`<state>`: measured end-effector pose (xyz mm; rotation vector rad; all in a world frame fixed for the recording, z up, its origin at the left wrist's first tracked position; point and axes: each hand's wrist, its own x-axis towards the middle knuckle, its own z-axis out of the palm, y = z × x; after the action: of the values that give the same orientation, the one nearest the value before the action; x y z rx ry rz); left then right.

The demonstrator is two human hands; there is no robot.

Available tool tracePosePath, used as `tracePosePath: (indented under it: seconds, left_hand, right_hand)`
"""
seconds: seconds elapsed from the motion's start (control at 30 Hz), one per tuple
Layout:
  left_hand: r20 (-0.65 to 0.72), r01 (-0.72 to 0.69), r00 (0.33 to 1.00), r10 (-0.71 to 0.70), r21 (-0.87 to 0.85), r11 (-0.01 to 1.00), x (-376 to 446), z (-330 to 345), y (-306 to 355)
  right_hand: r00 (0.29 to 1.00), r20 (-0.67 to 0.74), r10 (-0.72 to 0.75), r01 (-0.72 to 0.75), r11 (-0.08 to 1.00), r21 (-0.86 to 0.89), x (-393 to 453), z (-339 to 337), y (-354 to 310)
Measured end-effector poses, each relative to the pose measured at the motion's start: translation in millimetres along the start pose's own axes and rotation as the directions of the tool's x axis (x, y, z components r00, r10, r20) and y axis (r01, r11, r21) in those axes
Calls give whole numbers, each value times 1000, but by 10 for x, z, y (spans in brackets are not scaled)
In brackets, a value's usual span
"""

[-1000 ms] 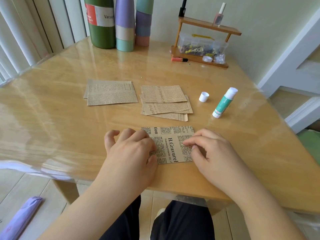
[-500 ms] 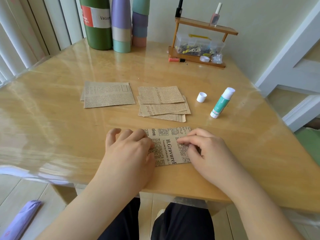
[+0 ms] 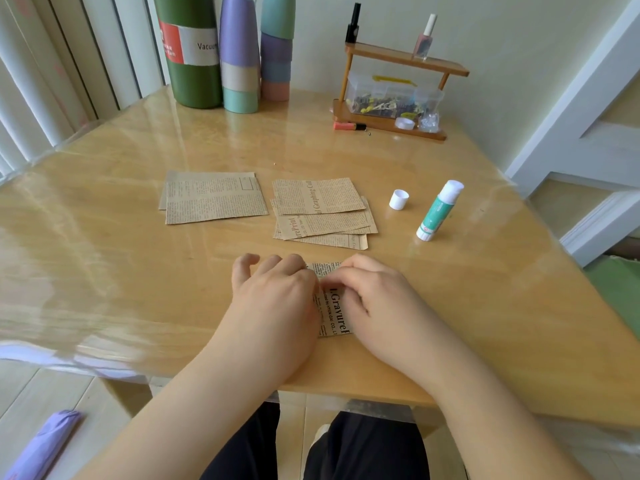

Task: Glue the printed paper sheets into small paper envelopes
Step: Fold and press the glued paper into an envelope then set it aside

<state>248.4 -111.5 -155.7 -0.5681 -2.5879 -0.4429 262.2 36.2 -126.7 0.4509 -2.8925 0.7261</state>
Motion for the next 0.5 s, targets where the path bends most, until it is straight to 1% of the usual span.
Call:
tracePosePath:
  seconds: [0.1, 0.2, 0.33, 0.4, 0.5]
  left_hand:
    - [-17, -24, 1000, 24, -7, 1000, 2, 24, 9]
    - [-43, 17, 999, -16, 25, 1000, -15, -6, -66]
    - [-57, 76, 996, -75, 17, 997, -79, -51, -183]
    - [-60, 80, 995, -80, -1, 997, -108, -62, -196]
    - [-68, 86, 994, -85, 8, 996, -115, -64, -187]
  right_hand:
    - [1000, 8, -17, 17, 1000, 2, 30, 43, 2]
    - [1000, -18, 13, -13, 1000, 8, 4, -18, 96]
    - [992, -98, 85, -86, 996, -8, -79, -139, 290]
    - [988, -109, 113, -116, 993, -15, -117, -172, 344]
    - [987, -110, 116, -120, 992, -25, -120, -178, 345]
